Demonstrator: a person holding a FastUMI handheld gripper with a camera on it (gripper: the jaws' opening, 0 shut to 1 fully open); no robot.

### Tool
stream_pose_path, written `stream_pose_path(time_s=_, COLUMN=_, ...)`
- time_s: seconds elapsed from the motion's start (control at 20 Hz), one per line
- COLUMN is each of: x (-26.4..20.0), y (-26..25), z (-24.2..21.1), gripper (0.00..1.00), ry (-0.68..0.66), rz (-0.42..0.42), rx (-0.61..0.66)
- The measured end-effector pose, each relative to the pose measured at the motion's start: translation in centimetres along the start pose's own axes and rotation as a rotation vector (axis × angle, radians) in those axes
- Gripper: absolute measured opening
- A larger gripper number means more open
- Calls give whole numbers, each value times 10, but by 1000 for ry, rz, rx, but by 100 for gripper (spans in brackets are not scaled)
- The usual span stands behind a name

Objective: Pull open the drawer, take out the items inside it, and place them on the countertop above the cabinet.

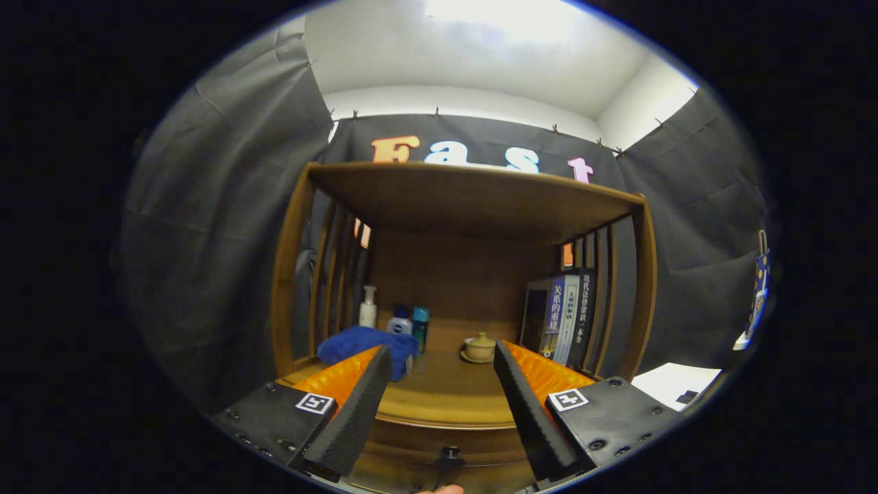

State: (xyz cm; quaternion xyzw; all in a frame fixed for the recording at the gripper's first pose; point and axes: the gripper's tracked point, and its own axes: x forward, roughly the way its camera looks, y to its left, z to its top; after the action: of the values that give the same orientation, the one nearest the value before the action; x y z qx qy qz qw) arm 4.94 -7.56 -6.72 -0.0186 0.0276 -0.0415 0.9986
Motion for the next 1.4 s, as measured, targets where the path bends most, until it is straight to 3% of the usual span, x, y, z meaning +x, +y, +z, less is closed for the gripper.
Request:
stream_pose_path(time_s=0.35, x=4, y=2, z=-127, gripper=98, ry=201, rz=-2, rx=20)
stream_pose_path(time_s=0.8, x=29, y=12, z=-231, gripper=99, ry=516, rz=-24, rx=73)
stream_pose_path(time_s=1.05, x=26, y=5, z=-240, gripper=86, ry=552, rz=-60, rx=82)
stream_pose_path(time_s=1.4, x=27, y=11, z=-228, gripper=82, ry=517, rz=-53, rx=58)
